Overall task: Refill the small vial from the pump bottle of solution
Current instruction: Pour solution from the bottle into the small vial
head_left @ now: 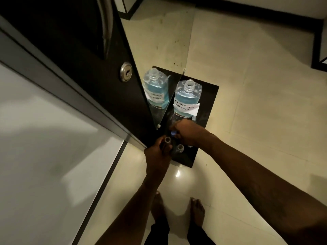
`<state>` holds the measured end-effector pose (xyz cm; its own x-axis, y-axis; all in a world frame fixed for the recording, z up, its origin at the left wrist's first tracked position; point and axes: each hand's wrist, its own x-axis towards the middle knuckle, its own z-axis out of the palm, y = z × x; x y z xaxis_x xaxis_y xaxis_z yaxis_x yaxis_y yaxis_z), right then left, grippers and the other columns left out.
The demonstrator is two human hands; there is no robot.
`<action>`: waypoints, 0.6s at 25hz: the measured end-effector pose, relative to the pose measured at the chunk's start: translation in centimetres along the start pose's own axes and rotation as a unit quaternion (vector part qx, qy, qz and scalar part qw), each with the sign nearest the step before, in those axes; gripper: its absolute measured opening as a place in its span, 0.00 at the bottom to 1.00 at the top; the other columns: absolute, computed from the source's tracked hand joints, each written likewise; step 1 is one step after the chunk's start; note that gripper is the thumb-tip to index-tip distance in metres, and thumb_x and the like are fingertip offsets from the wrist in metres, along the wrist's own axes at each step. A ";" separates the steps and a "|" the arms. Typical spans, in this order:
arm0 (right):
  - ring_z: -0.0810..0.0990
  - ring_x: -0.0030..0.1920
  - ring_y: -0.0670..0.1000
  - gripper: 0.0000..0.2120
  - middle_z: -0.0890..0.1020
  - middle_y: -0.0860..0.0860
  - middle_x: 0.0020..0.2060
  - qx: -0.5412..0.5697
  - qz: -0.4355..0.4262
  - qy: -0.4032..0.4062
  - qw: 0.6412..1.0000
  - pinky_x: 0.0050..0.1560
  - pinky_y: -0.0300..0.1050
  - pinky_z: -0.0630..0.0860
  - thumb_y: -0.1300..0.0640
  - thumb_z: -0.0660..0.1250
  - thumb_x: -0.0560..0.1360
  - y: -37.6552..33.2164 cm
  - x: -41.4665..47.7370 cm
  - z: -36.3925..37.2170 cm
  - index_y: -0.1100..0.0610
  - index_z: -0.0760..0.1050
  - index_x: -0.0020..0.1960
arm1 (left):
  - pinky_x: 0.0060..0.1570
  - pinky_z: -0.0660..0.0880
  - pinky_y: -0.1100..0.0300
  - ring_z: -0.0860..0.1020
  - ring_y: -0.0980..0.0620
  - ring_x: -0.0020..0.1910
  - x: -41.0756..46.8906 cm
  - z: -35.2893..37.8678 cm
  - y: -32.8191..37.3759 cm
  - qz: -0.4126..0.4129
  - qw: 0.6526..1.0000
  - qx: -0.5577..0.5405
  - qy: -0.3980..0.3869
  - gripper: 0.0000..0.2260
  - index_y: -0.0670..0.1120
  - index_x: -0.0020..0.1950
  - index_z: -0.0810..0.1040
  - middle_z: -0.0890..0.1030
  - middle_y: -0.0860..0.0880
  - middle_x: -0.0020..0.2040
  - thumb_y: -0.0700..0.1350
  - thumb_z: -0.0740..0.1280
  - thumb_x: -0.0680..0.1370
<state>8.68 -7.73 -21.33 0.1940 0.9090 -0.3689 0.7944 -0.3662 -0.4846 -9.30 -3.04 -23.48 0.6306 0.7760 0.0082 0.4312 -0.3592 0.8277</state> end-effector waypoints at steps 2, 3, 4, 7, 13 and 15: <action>0.81 0.51 0.55 0.07 0.83 0.57 0.49 0.015 -0.008 0.001 1.000 0.52 0.47 0.75 0.60 0.63 0.80 0.2 -0.1 -0.2 0.59 0.80 0.52 | 0.40 0.70 0.80 0.78 0.70 0.38 0.2 0.4 -0.3 0.007 1.000 0.007 -0.003 0.21 0.45 0.52 0.81 0.81 0.54 0.39 0.60 0.59 0.80; 0.81 0.51 0.56 0.07 0.83 0.57 0.49 0.023 -0.007 -0.002 1.000 0.53 0.50 0.77 0.61 0.64 0.78 0.3 -0.3 -0.3 0.59 0.80 0.52 | 0.41 0.70 0.81 0.78 0.68 0.37 0.3 0.5 -0.5 0.006 1.000 0.013 -0.003 0.21 0.45 0.54 0.81 0.83 0.53 0.40 0.60 0.60 0.80; 0.81 0.51 0.56 0.07 0.83 0.56 0.49 0.034 -0.006 0.003 0.999 0.54 0.52 0.78 0.62 0.65 0.76 0.5 -0.5 -0.4 0.58 0.80 0.52 | 0.43 0.69 0.81 0.77 0.67 0.37 0.3 0.5 -0.4 0.005 1.000 0.019 -0.001 0.19 0.45 0.56 0.81 0.84 0.52 0.42 0.58 0.61 0.80; 0.81 0.50 0.55 0.06 0.84 0.55 0.48 0.102 0.001 0.055 0.993 0.53 0.52 0.78 0.63 0.67 0.74 0.7 -2.7 -1.3 0.58 0.80 0.50 | 0.43 0.69 0.82 0.79 0.62 0.45 0.1 -0.1 -0.1 -0.025 0.999 0.034 -0.013 0.15 0.42 0.65 0.78 0.86 0.49 0.48 0.45 0.69 0.80; 0.85 0.45 0.50 0.13 0.87 0.51 0.48 0.171 0.083 0.329 0.925 0.50 0.50 0.83 0.56 0.75 0.74 -0.2 -10.4 -4.5 0.55 0.84 0.59 | 0.60 0.73 0.62 0.80 0.48 0.64 -0.5 -4.5 6.7 -0.066 0.998 -0.006 -0.003 0.22 0.46 0.73 0.74 0.81 0.46 0.65 0.38 0.70 0.79; 0.85 0.48 0.49 0.21 0.86 0.51 0.51 0.202 0.135 0.368 0.898 0.53 0.49 0.84 0.51 0.78 0.71 0.0 -11.1 -6.8 0.54 0.82 0.62 | 0.60 0.73 0.64 0.77 0.50 0.67 0.8 -5.6 10.7 -0.047 0.999 -0.014 0.011 0.23 0.47 0.73 0.73 0.78 0.46 0.69 0.40 0.71 0.78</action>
<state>10.43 -16.46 -11.81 0.7937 0.6074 0.0350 0.4161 -0.5001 -0.7594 -7.83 -3.38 -11.44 0.5743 0.8166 -0.0589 0.4700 -0.2699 0.8404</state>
